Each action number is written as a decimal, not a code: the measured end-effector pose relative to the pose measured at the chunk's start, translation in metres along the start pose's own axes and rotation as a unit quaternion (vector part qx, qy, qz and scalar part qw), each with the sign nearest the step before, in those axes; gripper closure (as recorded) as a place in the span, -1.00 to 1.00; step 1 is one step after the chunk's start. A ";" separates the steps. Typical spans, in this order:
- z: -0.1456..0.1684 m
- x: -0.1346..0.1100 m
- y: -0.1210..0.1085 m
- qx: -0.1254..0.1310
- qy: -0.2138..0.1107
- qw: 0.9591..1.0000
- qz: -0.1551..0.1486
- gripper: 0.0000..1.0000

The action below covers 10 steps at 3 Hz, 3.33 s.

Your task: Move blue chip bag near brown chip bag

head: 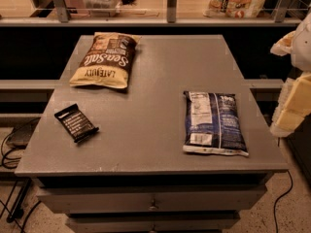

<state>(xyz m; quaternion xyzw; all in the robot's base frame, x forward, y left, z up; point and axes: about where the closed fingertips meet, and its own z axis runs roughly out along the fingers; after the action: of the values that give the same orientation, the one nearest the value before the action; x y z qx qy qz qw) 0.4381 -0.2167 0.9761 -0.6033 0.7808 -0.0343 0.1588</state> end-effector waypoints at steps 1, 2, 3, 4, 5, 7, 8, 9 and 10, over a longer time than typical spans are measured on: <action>0.000 0.000 -0.001 0.002 -0.002 1.000 0.001 -1.00; 0.021 0.000 -0.003 -0.019 -0.036 0.999 0.014 -1.00; 0.057 -0.007 -0.003 -0.045 -0.085 0.995 0.032 -1.00; 0.089 -0.013 -0.001 -0.064 -0.126 0.989 0.051 -1.00; 0.126 -0.024 0.006 -0.092 -0.163 0.980 0.076 -0.95; 0.148 -0.027 0.009 -0.117 -0.180 0.970 0.111 -0.05; 0.142 -0.030 0.004 -0.111 -0.178 0.972 0.108 0.42; 0.118 -0.042 -0.013 -0.085 -0.178 0.977 0.085 0.99; 0.086 -0.056 -0.038 -0.052 -0.186 0.979 0.060 1.00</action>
Offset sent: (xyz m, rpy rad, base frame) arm 0.0270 0.0048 -0.0616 0.2629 0.0905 0.0009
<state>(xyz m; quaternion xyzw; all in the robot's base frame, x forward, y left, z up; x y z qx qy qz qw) 0.5111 -0.1620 0.9156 -0.5587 0.7732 0.1286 0.2713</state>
